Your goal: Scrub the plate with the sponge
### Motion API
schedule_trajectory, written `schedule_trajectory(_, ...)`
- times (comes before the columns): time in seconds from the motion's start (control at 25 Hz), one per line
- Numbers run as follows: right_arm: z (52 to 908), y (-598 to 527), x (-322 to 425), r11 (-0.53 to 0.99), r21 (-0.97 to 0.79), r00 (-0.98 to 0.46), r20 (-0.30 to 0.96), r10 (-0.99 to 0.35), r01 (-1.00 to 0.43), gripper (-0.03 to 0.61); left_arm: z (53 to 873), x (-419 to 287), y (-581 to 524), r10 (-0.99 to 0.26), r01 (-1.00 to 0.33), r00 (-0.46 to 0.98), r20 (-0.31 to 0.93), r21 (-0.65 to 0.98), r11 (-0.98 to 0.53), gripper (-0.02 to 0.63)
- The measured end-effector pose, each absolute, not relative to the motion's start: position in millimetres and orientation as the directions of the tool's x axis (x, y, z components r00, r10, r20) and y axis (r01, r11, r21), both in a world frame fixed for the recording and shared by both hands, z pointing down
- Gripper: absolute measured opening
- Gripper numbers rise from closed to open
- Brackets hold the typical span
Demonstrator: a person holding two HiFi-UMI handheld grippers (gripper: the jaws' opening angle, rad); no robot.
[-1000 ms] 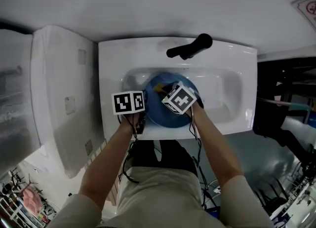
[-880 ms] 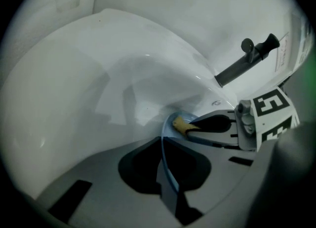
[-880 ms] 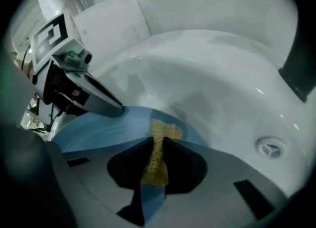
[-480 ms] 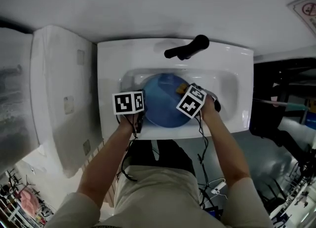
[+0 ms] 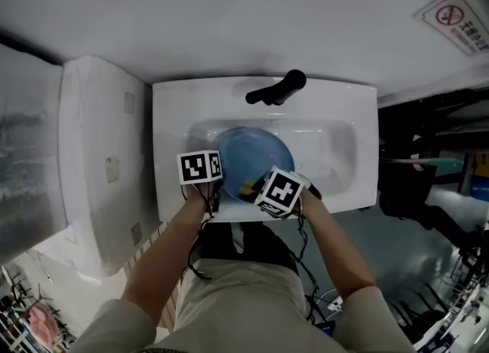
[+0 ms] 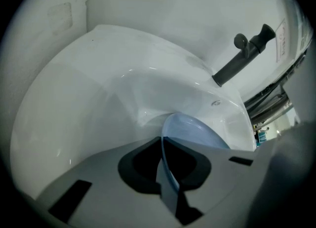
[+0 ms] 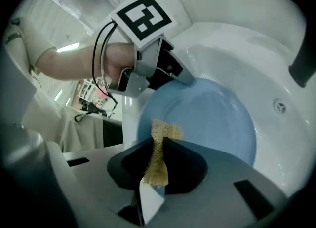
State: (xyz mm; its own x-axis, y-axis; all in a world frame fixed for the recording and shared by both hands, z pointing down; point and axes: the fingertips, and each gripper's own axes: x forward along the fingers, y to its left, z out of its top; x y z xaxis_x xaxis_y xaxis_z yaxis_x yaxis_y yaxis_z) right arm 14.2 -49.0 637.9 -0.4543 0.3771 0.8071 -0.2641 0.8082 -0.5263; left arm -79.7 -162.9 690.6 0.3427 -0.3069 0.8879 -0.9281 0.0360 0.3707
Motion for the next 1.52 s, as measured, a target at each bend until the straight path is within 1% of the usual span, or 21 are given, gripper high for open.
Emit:
schedule_trajectory(0.08,635.5,-53.9,-9.4,0.767,-0.576,-0.559,0.749,0.356,-0.283,0.069,689.7,-79.4,-158.6,-0.291,-0.919,0.365,0.884,0.393,0.042,0.028)
schedule_trajectory(0.16,634.5,-60.4,-21.8,0.726,-0.607,-0.632,0.709,0.312,-0.323,0.071,687.4,-80.7,-152.7,-0.277,-0.914,0.380,0.882,0.405,0.037,0.039)
schedule_trajectory(0.28,626.7,-74.0,-19.3,0.719,-0.570,-0.667,0.718,0.200,-0.398,0.072,675.8,-83.9,-145.4,-0.267,-0.914,0.390,0.881,0.405,0.002,0.070)
schedule_trajectory(0.36,611.8,-87.5,-12.7,0.716,-0.536,-0.690,0.716,0.106,-0.447,0.072,661.9,-87.3,-147.6,-0.288,-0.916,0.391,0.874,0.400,-0.029,0.125)
schedule_trajectory(0.52,567.5,-105.0,8.9,0.706,-0.474,-0.710,0.702,-0.058,-0.526,0.072,626.9,-90.9,-153.2,-0.343,-0.905,0.413,0.843,0.424,-0.048,0.129)
schedule_trajectory(0.6,537.4,-112.2,15.4,0.716,-0.433,-0.718,0.683,-0.136,-0.548,0.072,603.3,-90.0,-160.4,-0.381,-0.899,0.427,0.820,0.431,-0.079,0.124)
schedule_trajectory(0.72,493.9,-124.3,18.0,0.731,-0.371,-0.725,0.645,-0.241,-0.573,0.073,561.2,-90.1,-172.3,-0.442,-0.904,0.426,0.789,0.394,-0.166,0.107)
schedule_trajectory(0.88,441.6,-136.9,25.3,0.728,-0.289,-0.715,0.588,-0.378,-0.622,0.072,491.8,-88.0,-185.8,-0.541,-0.906,0.422,0.727,0.332,-0.261,0.057)
schedule_trajectory(1.12,365.3,-135.8,39.8,0.699,-0.186,-0.687,0.471,-0.554,-0.691,0.074,389.5,-70.7,-190.0,-0.661,-0.874,0.483,0.575,0.263,-0.409,0.012)
schedule_trajectory(1.24,324.8,-130.5,48.3,0.670,-0.153,-0.668,0.388,-0.636,-0.727,0.074,338.5,-61.1,-184.4,-0.714,-0.856,0.511,0.479,0.203,-0.476,0.008)
schedule_trajectory(1.36,286.2,-121.8,54.3,0.648,-0.130,-0.653,0.301,-0.695,-0.750,0.074,285.3,-57.5,-173.3,-0.775,-0.852,0.513,0.370,0.106,-0.513,0.008)
schedule_trajectory(1.52,237.9,-107.4,61.0,0.637,-0.103,-0.643,0.206,-0.738,-0.764,0.074,233.8,-52.6,-157.5,-0.805,-0.839,0.531,0.263,0.027,-0.544,0.008)
